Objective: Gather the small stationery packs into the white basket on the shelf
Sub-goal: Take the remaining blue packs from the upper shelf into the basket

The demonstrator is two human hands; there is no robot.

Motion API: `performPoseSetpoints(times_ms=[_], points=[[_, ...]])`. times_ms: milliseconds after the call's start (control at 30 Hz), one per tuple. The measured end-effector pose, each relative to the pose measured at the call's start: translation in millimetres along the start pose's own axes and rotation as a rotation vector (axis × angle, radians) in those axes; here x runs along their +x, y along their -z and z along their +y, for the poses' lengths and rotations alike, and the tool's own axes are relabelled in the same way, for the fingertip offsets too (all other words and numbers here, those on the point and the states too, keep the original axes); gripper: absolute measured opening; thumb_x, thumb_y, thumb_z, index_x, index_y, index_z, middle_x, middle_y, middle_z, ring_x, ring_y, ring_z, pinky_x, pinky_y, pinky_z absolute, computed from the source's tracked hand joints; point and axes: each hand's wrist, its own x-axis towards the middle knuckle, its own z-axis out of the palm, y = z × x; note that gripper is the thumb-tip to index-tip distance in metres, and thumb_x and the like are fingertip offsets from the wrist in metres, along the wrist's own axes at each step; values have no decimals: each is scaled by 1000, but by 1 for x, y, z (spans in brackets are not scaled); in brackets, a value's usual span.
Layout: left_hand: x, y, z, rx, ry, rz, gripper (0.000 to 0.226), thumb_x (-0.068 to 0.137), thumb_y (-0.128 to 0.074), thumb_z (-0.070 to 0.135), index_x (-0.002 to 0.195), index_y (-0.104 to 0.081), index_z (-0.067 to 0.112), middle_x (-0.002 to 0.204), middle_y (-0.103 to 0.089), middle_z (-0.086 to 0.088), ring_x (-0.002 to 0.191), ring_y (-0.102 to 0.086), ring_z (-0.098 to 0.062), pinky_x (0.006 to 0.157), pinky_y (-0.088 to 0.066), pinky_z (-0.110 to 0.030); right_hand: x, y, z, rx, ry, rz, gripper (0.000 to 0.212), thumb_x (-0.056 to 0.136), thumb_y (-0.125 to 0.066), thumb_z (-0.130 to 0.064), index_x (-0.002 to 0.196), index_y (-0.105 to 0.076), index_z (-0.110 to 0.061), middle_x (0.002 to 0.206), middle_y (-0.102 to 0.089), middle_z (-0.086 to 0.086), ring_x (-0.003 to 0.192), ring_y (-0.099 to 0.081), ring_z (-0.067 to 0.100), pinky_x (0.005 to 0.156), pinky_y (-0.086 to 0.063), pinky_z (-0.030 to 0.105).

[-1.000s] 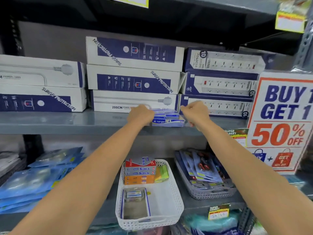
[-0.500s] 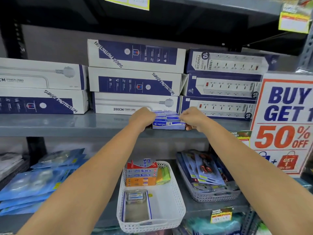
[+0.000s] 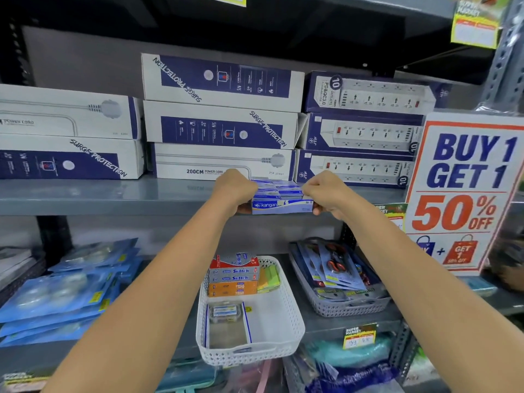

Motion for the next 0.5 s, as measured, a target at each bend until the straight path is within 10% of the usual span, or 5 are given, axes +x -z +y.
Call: performPoseSetpoints(times_ms=[400, 500], points=[[-71, 9, -21, 45, -144, 12, 31, 88, -60, 21, 73, -62, -6, 76, -72, -16, 74, -73, -25, 76, -59, -51, -65, 7, 3, -80, 68, 39, 33, 94, -40, -3, 61, -43, -7, 60, -40, 10, 32, -38, 14, 36, -32, 24], [-92, 12, -27, 44, -158, 25, 31, 91, -60, 22, 80, -69, -5, 72, -72, -5, 70, -71, -15, 70, -60, -37, -81, 5, 5, -132, 38, 37, 29, 95, -40, -6, 79, -52, 15, 65, -49, 14, 26, -39, 11, 39, -30, 24]])
